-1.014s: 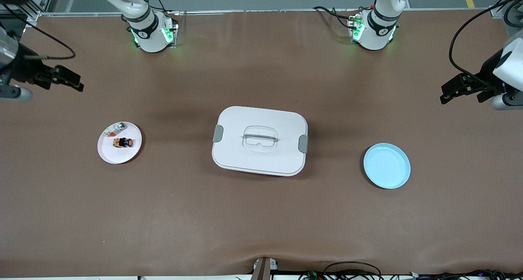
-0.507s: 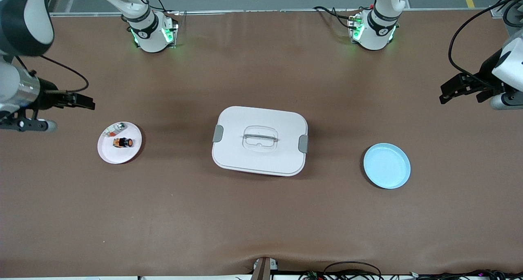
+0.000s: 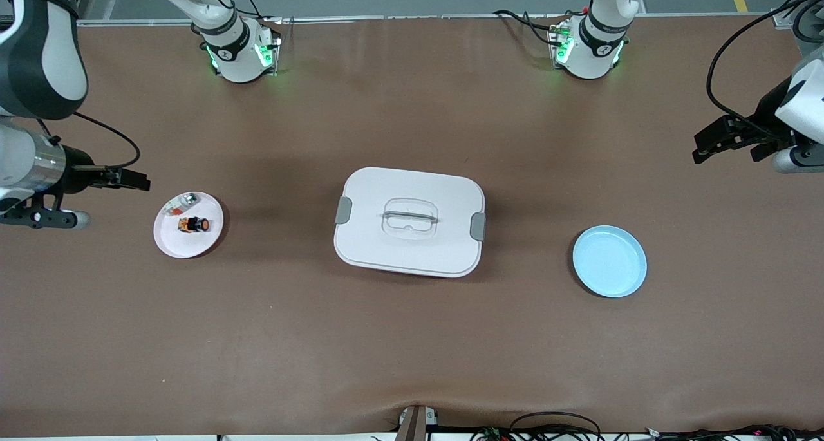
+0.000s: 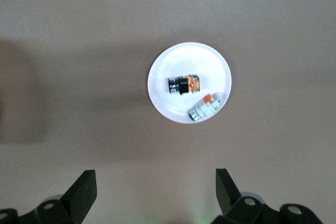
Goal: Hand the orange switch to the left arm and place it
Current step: 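Move the right gripper down over the orange switch on the white plate, then close the right gripper on the orange switch and lift it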
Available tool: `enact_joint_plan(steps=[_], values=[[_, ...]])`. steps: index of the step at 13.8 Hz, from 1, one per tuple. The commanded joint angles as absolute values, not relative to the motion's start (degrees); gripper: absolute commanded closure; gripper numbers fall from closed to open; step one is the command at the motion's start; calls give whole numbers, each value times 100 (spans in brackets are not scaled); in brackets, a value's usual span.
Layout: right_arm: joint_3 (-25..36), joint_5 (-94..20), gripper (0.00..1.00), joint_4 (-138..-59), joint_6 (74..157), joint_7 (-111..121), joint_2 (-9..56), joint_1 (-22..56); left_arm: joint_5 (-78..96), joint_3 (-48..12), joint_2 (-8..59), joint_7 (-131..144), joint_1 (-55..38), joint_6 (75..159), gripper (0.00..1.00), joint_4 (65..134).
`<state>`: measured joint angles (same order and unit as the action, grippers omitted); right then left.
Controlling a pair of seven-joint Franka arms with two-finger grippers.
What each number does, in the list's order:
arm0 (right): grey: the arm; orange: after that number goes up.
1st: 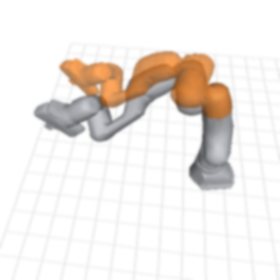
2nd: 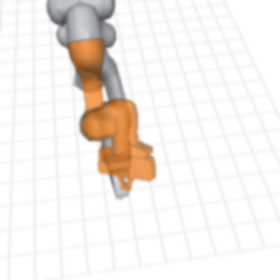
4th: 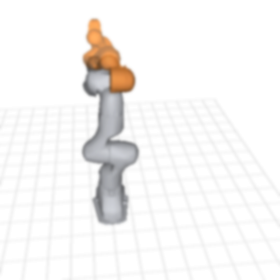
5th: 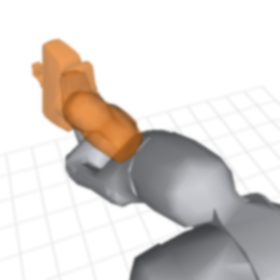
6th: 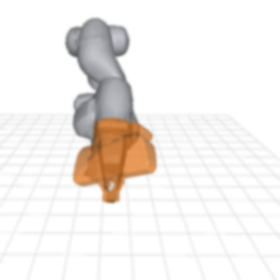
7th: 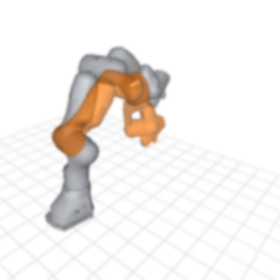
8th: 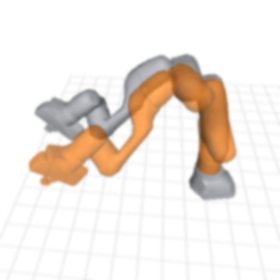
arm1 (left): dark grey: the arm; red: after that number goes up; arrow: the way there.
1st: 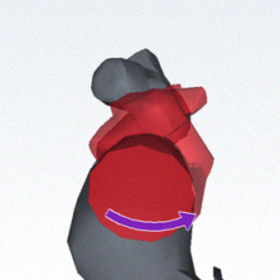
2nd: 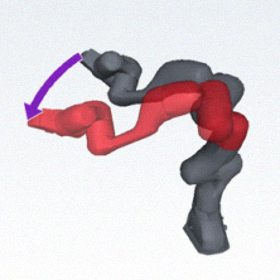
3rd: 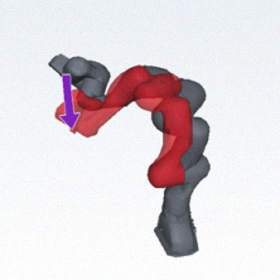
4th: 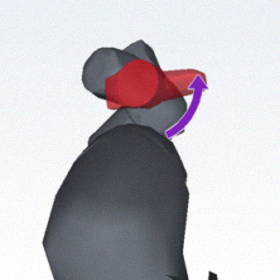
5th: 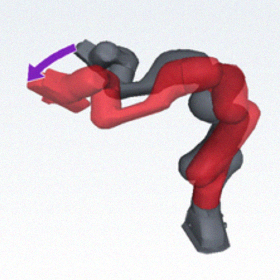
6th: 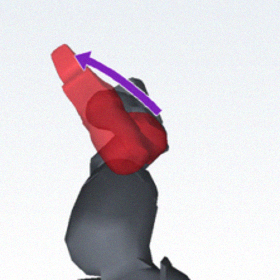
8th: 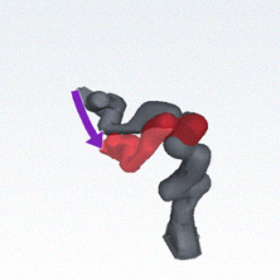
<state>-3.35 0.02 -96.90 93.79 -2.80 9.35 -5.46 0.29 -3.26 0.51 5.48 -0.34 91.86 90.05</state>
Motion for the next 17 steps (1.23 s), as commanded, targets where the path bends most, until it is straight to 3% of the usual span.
enact_joint_plan(steps=[1, 7, 17], values=[[-396, 18, 0, -10439, 10079, -229, 905, -712, 62, -316, 79, 422, -26, 9062, 0, 8895], [-387, 105, 0, -11285, 11257, 366, 1089, -729, 70, -316, 88, 422, -26, 9062, 0, 8903], [-387, 211, 0, -11189, 12304, 1019, 2469, -1134, 70, -316, 88, 422, -26, 9062, 0, 8903]])
